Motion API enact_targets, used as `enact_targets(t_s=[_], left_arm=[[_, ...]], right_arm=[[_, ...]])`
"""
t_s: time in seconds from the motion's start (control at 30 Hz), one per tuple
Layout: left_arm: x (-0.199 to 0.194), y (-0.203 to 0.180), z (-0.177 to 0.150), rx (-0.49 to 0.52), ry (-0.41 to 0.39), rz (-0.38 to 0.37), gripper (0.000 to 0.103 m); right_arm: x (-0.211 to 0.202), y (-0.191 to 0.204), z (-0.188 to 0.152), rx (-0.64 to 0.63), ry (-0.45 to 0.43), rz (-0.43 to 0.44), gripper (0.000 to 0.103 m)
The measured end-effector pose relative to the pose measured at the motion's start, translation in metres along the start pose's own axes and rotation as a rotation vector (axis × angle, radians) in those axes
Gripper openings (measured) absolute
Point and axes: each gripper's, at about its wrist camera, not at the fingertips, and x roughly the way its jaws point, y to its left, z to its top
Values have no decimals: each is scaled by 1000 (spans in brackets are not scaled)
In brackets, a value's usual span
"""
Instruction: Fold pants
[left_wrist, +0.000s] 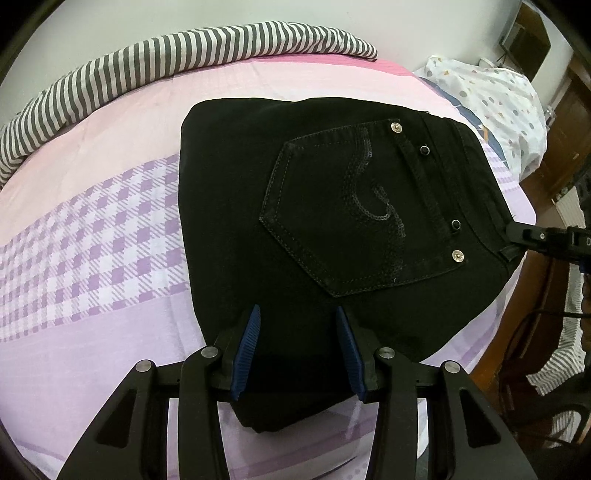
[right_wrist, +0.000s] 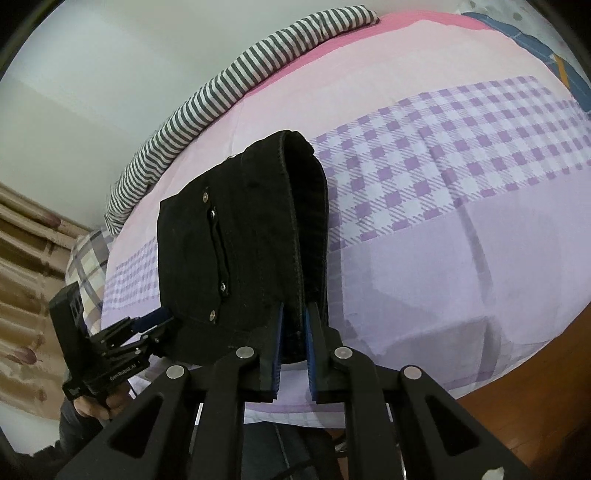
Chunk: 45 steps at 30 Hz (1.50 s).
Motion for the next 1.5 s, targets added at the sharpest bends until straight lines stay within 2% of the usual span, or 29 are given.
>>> enact_targets(t_s=[0.27, 0.37, 0.53, 0.73, 0.97, 1.1, 1.27, 1.37, 1.5], left_arm=[[0, -5, 3, 16, -5, 40, 48], [0, -8, 4, 33, -8, 69, 50], [0, -15, 5, 66, -15, 115, 50], [-6, -26, 6, 130, -42, 184, 50], [-15, -27, 14, 133, -60, 195, 51], [-20, -24, 19, 121, -65, 198, 51], [-29, -8, 28, 46, -79, 129, 55], [-33, 13, 33, -49, -82, 58, 57], [-30, 46, 37, -183, -64, 18, 57]], right_arm=[[-8, -3, 2, 21, -6, -16, 29], [-12, -3, 4, 19, -5, -26, 33], [-20, 4, 10, -6, -35, -51, 34], [-21, 3, 24, 4, -51, -41, 46], [-10, 4, 40, -24, -32, -62, 55], [0, 0, 46, -20, 3, -42, 56], [14, -6, 49, -28, 50, -33, 61], [19, -9, 50, -33, 61, -30, 62], [22, -14, 51, -35, 64, -25, 63]])
